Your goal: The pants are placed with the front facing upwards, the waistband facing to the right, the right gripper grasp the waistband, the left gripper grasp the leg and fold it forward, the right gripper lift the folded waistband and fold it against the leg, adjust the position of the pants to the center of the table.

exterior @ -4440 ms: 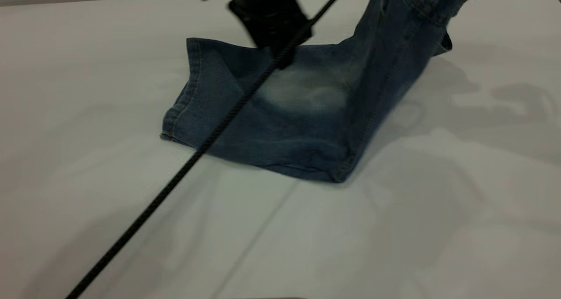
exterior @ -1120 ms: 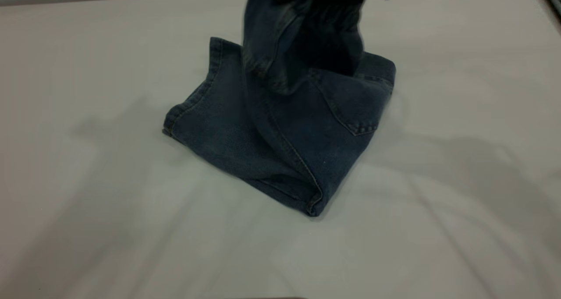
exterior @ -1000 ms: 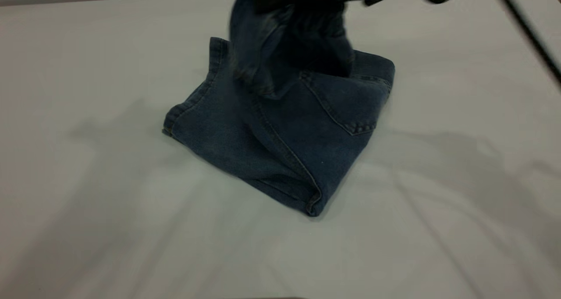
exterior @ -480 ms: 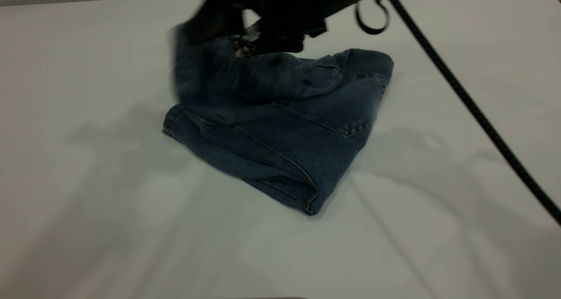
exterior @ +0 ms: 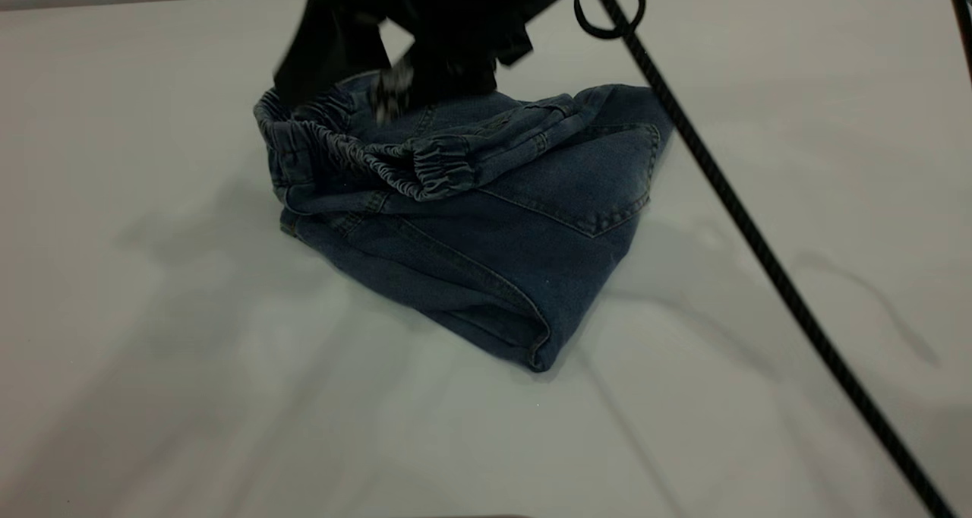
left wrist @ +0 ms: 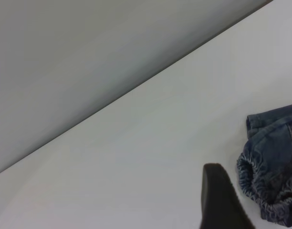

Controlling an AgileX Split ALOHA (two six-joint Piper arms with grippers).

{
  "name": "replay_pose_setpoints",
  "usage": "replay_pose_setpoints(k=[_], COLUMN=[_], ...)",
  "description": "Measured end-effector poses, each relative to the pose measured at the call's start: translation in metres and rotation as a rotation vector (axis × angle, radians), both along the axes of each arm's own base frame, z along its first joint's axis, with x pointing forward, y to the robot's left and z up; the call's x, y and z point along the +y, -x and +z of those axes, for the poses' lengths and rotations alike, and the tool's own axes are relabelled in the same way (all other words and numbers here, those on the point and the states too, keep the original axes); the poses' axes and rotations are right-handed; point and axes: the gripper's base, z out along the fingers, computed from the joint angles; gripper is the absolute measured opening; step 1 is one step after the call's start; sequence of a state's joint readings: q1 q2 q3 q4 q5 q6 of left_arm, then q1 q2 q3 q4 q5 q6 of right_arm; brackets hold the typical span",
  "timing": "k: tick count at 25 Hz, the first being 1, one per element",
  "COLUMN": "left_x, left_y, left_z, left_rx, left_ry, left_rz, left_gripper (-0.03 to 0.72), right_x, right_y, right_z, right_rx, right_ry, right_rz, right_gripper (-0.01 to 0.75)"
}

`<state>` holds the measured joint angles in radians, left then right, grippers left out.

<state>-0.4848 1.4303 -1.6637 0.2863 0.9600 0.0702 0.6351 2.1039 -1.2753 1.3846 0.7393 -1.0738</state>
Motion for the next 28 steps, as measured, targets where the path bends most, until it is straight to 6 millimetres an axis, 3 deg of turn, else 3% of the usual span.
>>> replay_pose_setpoints(k=[4, 8, 16, 21, 28], left_x=[0.0, 0.0, 0.0, 0.0, 0.001], left_y=[0.0, 0.0, 0.0, 0.0, 0.001], left_z=[0.0, 0.0, 0.0, 0.0, -0.002], left_rx=[0.001, 0.001, 0.002, 0.006, 0.019], left_ry=[0.0, 0.0, -0.001, -0.002, -0.008], left_rz=[0.0, 0.0, 0.001, 0.002, 0.006], left_gripper=[0.334, 0.334, 0.334, 0.334, 0.334], right_x=[-0.005, -0.011, -0.01, -0.004, 0.007], right_y=[0.014, 0.016, 0.0, -0.012, -0.038], right_z=[-0.006, -0.016, -0.039, -0.033, -0.01], right_rx=[0.09, 0.142, 0.047, -0.04, -0.156], right_ry=[0.102, 0.202, 0.229, 0.148, -0.03], right_rz=[0.111, 0.097, -0.009, -0.089, -0.277], right_gripper=[0.511, 0.51, 0.508, 0.508, 0.508])
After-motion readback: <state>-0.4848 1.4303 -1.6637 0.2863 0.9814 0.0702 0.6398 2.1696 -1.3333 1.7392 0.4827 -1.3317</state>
